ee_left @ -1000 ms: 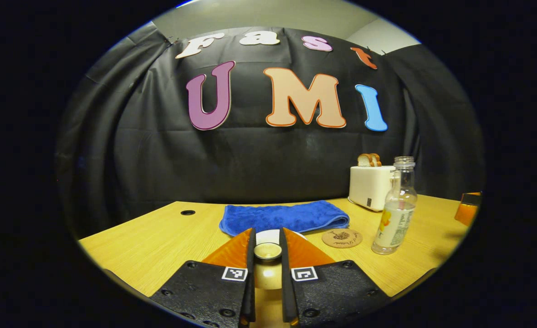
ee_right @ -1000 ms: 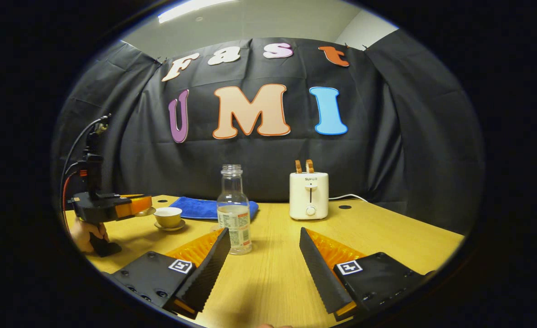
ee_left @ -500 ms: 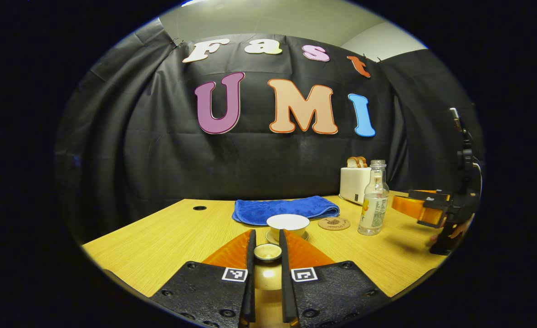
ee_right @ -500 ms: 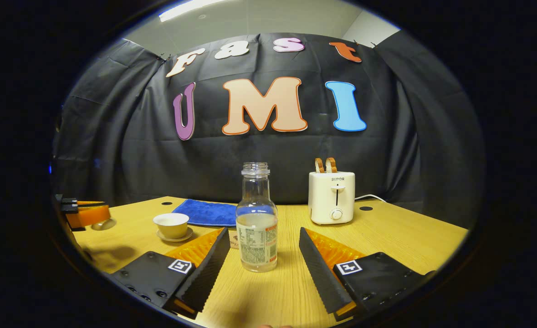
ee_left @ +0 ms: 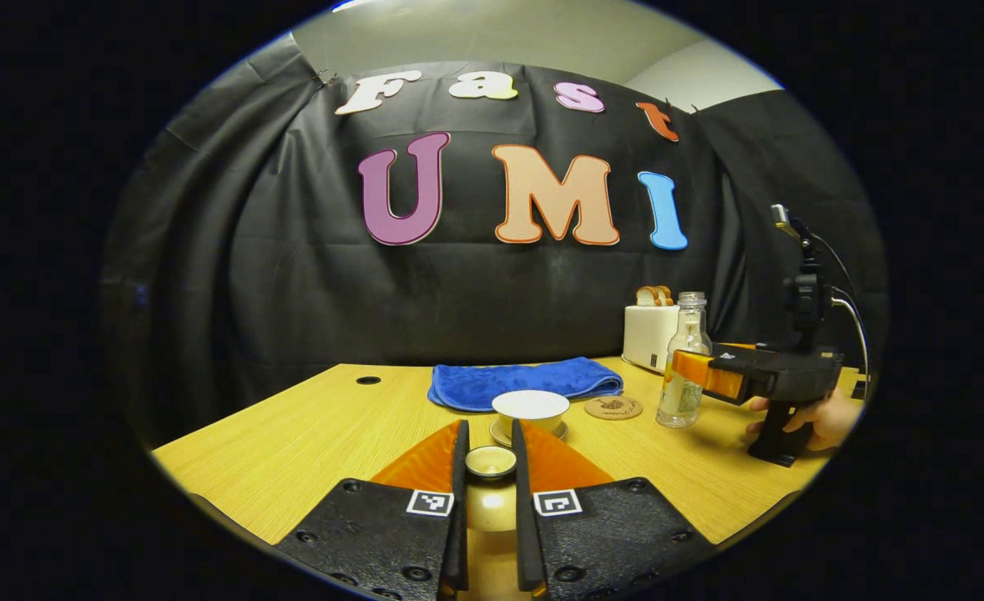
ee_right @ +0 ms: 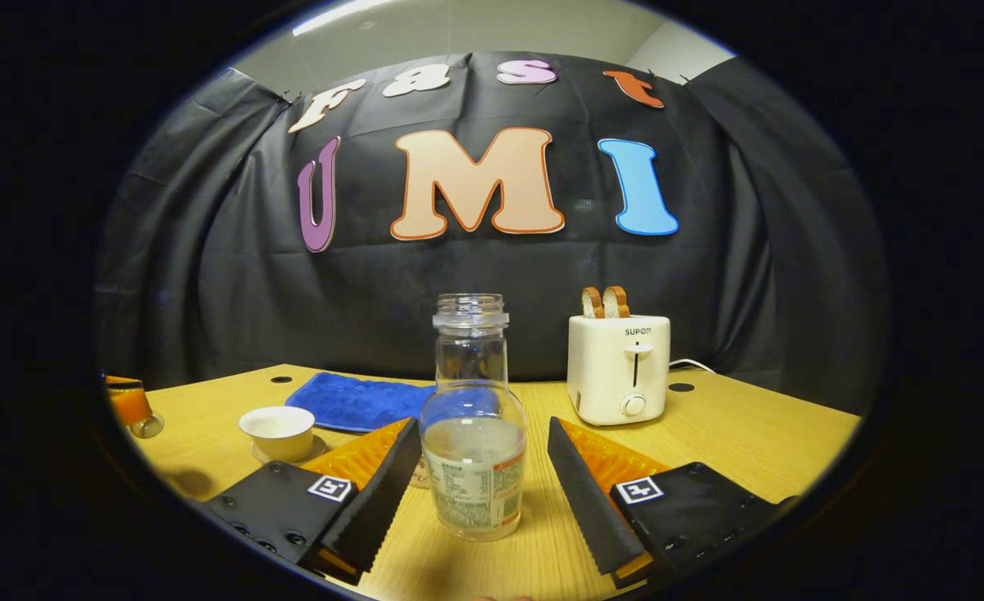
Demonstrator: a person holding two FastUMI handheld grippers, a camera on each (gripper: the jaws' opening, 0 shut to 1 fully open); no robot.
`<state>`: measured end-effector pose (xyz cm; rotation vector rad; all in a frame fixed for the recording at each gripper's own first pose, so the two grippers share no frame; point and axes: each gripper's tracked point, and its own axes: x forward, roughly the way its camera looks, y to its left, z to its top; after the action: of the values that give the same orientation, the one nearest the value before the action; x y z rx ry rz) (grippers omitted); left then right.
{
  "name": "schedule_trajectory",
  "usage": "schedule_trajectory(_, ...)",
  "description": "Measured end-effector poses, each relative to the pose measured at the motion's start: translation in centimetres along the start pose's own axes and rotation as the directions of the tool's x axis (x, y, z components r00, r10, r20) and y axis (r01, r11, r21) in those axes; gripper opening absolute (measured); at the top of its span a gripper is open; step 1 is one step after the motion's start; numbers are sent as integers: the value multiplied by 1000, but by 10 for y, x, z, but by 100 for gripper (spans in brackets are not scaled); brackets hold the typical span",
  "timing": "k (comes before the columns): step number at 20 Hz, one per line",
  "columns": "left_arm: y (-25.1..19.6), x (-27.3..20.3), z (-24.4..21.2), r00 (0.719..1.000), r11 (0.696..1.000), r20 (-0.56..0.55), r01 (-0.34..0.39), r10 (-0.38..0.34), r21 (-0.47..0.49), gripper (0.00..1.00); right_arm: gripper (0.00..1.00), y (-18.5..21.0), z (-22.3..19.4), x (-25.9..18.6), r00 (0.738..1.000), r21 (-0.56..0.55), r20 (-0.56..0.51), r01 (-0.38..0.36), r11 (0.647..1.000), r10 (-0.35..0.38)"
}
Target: Open the teacup lid with one hand, grasp the water bottle and pour water into the teacup with the other hand; after pouring, place the water bottle on the coaster and then close the teacup lid.
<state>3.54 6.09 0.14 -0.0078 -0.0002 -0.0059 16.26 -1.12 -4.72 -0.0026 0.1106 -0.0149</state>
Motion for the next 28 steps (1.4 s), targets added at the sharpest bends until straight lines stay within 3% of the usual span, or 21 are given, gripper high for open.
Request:
schedule_trajectory(3,0,0,-1,1000,1000,-1,-1,1,1,20,100,-1,0,15,1000,0,2,13,1000,-13)
schedule_trajectory(4,0,0,-2,1000,1000,-1,-2,2,0,20,92,-1,-1,18,1000,0,1,18,1000,-18)
schedule_trajectory(6,0,0,-1,1000,1000,-1,0,0,0,20,100,0,0,24,1000,0,3,26,1000,-26)
schedule_trajectory(7,0,0,-1,1000,1000,-1,1,-1,0,20,92,1,0,27,1000,-5,3,27,1000,-27)
schedule_trajectory(8,0,0,-1,1000,1000,-1,1,-1,1,20,92,-1,-1,27,1000,-2,-2,27,1000,-27)
schedule_trajectory(10,0,0,-1,1000,1000,-1,0,0,0,20,82,1,-2,27,1000,-3,0,28,1000,-28)
schedule_trajectory(16,5,2,-3,1000,1000,-2,-13,13,-1,20,73,3,-3,28,999,-27,-9,35,999,-35)
schedule_trajectory(19,9,5,-1,1000,1000,-1,-19,19,-1,20,73,21,1,28,1000,-150,6,11,989,-10)
schedule_trajectory(24,9,4,-2,1000,1000,-1,-19,19,-1,20,73,60,-1,33,999,-406,29,-24,914,39)
schedule_trajectory(28,9,4,-2,1000,1000,-1,-18,18,-1,20,73,92,-11,48,997,-605,-15,-72,793,79)
